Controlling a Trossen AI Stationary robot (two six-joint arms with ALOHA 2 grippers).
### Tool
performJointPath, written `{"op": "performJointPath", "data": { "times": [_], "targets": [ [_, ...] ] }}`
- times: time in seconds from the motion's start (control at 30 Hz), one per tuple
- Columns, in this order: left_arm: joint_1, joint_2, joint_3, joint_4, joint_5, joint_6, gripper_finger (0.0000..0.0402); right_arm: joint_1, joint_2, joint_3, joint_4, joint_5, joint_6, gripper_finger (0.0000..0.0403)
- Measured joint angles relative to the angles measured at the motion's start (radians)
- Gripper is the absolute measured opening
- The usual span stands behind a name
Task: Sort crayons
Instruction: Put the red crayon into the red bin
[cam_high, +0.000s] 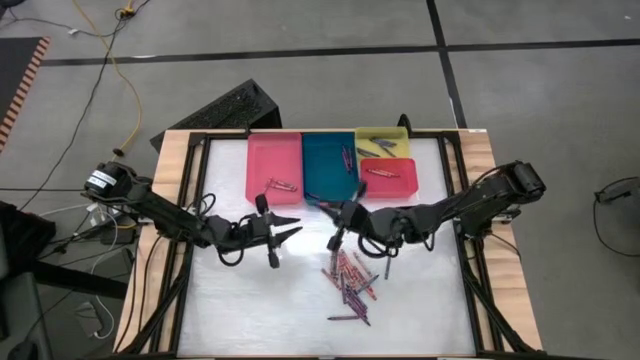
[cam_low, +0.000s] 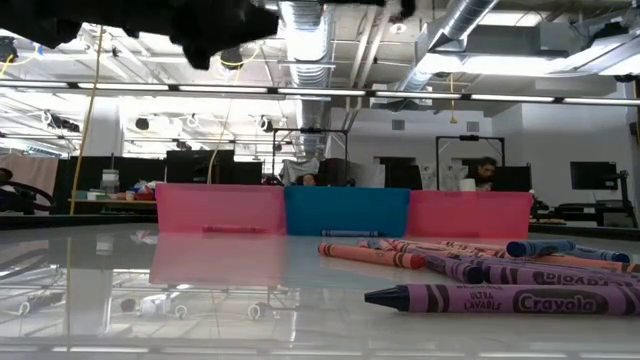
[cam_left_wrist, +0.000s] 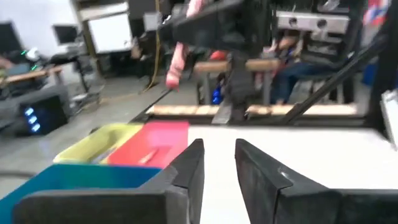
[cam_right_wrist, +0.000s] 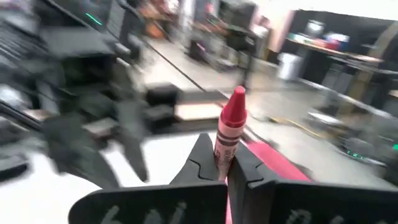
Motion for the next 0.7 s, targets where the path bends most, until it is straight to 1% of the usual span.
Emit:
{"op": "performJointPath", "data": {
  "times": [0.07, 0.13, 0.17, 0.23, 0.37, 0.5, 0.6, 0.7],
  "targets": [
    [0.001, 0.000, 0.000, -0.062, -0.035, -0.024, 0.0095, 0.001, -0.033, 0.000, -0.120, 0.098, 0.023, 0.0003],
    [0.005, 0.000, 0.000, -0.120, -0.052, -0.065, 0.0108, -0.003, -0.073, 0.000, -0.291, 0.192, 0.090, 0.0003],
    [0.009, 0.000, 0.000, -0.141, -0.051, -0.087, 0.0114, -0.010, -0.091, 0.000, -0.389, 0.224, 0.147, 0.0003],
    [0.012, 0.000, 0.000, -0.181, -0.052, -0.132, 0.0125, -0.033, -0.120, 0.000, -0.596, 0.245, 0.287, 0.0003],
    [0.022, 0.000, 0.000, -0.231, -0.039, -0.192, 0.0138, -0.092, -0.139, 0.000, -0.976, 0.230, 0.594, 0.0002],
    [0.032, 0.000, 0.000, -0.249, 0.011, -0.215, 0.0140, -0.173, -0.124, -0.001, -1.265, 0.170, 0.794, 0.0004],
    [0.035, 0.000, 0.000, -0.250, 0.019, -0.231, 0.0140, -0.235, -0.099, -0.014, -1.364, 0.121, 0.844, 0.0006],
    [0.035, 0.000, 0.000, -0.259, 0.022, -0.239, 0.0140, -0.299, -0.079, -0.041, -1.384, 0.090, 0.835, 0.0006]
  ]
}}
